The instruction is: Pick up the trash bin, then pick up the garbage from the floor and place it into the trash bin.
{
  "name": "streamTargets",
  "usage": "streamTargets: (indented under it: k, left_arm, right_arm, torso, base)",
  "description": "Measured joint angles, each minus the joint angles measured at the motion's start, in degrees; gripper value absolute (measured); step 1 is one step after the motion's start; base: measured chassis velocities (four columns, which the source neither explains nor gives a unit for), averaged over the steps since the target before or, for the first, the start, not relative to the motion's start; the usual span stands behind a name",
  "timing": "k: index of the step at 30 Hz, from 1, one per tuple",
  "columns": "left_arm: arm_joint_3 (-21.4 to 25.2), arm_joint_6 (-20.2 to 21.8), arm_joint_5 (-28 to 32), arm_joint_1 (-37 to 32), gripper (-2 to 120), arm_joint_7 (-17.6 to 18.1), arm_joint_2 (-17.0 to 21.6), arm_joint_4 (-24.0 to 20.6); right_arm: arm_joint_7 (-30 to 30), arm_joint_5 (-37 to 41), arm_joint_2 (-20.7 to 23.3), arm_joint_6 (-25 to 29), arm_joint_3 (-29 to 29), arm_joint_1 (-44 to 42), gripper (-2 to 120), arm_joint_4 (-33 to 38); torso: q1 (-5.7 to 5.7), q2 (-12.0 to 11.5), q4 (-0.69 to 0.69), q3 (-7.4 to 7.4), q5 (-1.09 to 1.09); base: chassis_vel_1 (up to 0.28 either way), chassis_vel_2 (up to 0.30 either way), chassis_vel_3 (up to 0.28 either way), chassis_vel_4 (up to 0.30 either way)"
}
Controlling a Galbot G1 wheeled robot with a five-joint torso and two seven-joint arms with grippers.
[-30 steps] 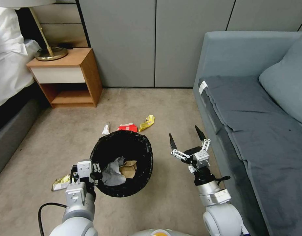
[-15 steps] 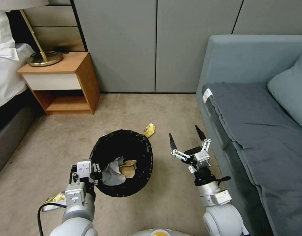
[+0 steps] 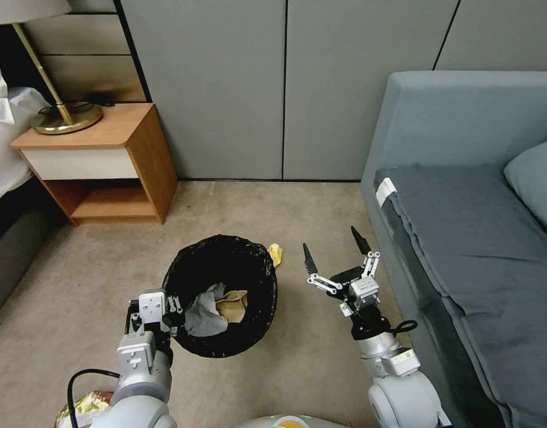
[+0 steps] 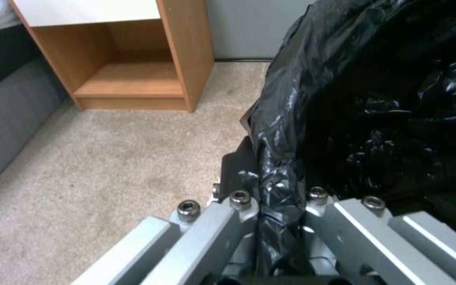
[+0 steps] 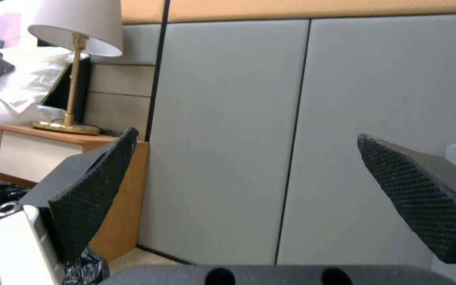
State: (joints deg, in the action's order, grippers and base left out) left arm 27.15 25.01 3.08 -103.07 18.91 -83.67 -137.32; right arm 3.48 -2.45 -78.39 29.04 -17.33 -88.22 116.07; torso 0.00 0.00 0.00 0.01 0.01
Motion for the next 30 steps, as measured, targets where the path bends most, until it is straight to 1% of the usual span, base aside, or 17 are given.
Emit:
streamTargets:
  k: [23, 30]
  left_arm:
    - [-0.3, 0.4, 0.5, -0.2, 1, 0.0, 0.1, -0.5]
    - [-0.3, 0.4, 0.4, -0.5, 1, 0.0, 0.1, -0.7]
  right_arm:
    - [0.4, -1.7, -0.2, 1.0, -1.0, -0.3, 100, -0.2]
    - [0.4, -2.1, 0.0, 1.0, -0.9, -0.4, 100, -0.1]
  torso:
    - [0.00, 0.0, -0.01, -0.01, -0.01]
    - [0.00, 0.0, -0.01, -0.01, 0.00]
  base:
    - [0.000, 0.000, 0.000, 0.000]
    - [0.063, 0.056, 0.064, 0.056]
